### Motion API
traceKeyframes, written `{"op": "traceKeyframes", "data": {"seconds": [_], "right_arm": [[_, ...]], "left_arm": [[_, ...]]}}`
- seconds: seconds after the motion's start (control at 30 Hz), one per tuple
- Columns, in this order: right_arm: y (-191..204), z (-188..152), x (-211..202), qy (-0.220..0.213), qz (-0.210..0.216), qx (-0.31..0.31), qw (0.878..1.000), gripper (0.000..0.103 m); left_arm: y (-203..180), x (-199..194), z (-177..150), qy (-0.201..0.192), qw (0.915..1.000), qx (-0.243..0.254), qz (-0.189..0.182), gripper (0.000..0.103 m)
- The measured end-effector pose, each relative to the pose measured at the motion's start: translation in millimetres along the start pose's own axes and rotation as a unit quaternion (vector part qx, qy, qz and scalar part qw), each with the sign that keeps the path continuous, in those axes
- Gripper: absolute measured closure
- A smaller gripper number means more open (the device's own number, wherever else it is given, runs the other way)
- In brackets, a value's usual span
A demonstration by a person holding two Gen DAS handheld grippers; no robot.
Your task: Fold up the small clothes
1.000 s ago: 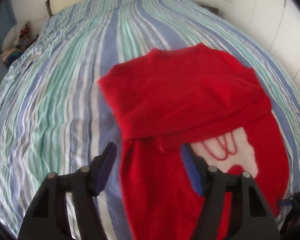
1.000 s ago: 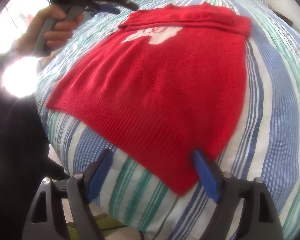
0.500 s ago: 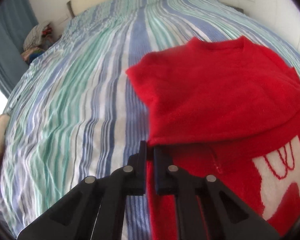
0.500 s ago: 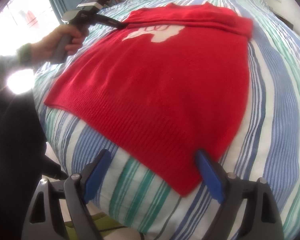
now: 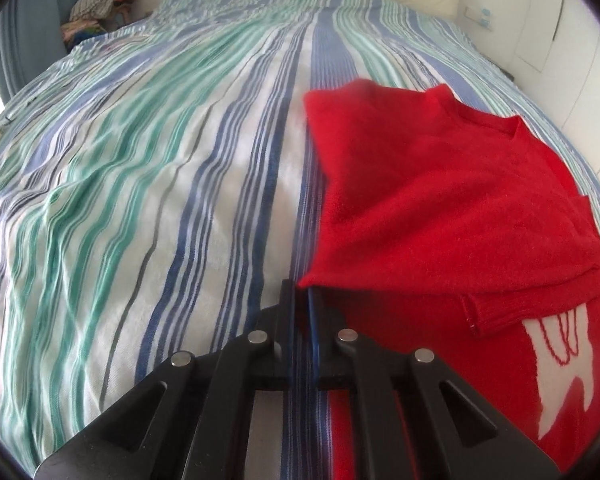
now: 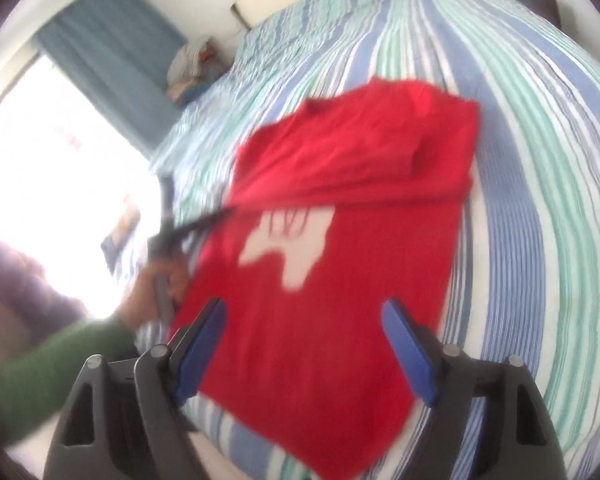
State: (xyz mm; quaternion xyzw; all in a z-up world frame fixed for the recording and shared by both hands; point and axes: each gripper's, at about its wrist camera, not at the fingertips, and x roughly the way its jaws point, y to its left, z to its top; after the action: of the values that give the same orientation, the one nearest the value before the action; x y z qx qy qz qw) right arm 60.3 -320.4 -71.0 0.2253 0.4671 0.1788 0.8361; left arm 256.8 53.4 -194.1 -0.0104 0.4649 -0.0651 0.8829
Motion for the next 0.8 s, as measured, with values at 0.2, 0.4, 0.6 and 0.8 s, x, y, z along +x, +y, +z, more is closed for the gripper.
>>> {"op": "traceKeyframes", "data": {"seconds": [0.2,0.4,0.6,0.8], "right_arm": [[-53.8,95.6,68.4,-0.043,0.026,0.121,0.991,0.064],[-77.3,80.3,151.1,0.053,-0.03,0.153,0.986,0.103],[-67.5,61.9,122.5,0.057,-0.058,0.104,0.991,0.099],[-32.7,24.2,72.5,0.08,-0.101,-0.009,0.992,0.081]], "left_arm": [[6.6,1.6,-0.9,0.003,0.9997,-0.015,-0.017,0.095],[12.8,2.3,-3.1,0.001,0.9991,-0.028,-0.033,0.095],[10.4,-7.6,-2.8,0.011,0.9995,-0.021,-0.023,0.088],[8.9,-77.5,-26.8,0.005,0.9999,0.01,0.003,0.05]]}}
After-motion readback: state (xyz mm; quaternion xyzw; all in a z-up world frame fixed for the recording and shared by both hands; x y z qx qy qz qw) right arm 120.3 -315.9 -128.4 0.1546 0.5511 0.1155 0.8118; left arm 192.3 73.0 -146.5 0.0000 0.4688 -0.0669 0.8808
